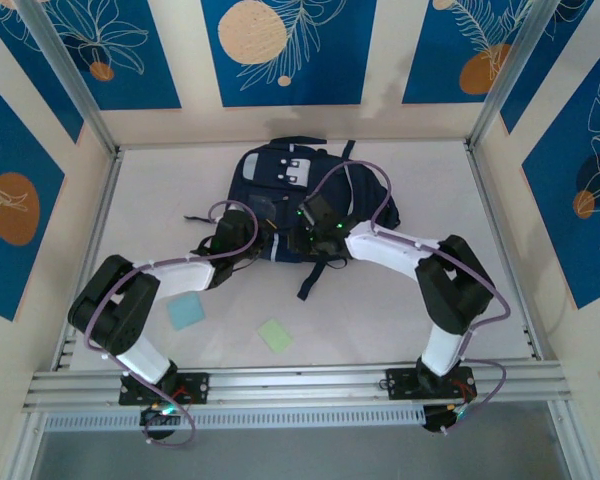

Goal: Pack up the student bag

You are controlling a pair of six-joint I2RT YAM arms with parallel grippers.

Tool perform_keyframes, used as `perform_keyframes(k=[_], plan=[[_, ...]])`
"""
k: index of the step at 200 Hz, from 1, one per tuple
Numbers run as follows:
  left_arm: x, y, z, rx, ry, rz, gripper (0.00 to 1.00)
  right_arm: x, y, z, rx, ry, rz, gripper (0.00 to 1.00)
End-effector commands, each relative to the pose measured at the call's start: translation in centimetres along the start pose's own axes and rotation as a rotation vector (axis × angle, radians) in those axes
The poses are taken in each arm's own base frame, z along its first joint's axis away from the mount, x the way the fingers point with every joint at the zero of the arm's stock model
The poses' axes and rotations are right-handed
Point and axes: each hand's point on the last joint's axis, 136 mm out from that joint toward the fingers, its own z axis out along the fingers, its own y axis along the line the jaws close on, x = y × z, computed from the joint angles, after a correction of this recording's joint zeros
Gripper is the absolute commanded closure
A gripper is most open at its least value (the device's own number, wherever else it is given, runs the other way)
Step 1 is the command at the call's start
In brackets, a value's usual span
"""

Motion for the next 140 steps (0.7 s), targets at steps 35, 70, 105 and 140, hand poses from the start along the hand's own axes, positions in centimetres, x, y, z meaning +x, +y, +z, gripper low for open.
perform_keyframes(k=[35, 70, 105, 140], plan=[[0.7, -4.7, -1.3, 0.142, 0.022, 0.027, 1.00, -1.4, -1.7, 3.0, 0.084, -0.022, 0.086, 0.73], [-0.4, -3.9, -1.2, 0.113, -0.018, 0.039, 1.00, -1.3, -2.8, 1.5, 0.130, -0.009, 0.079, 0.91], [-3.1, -2.9, -1.1, 0.067, -0.088, 0.074, 1.00, -0.5, -3.2, -1.5, 0.113, 0.021, 0.021, 1.00], [-6.2, -1.5, -0.9, 0.011, -0.154, 0.106, 1.00, 2.5, -4.9, -3.4, 0.117, 0.161, -0.053, 1.00]])
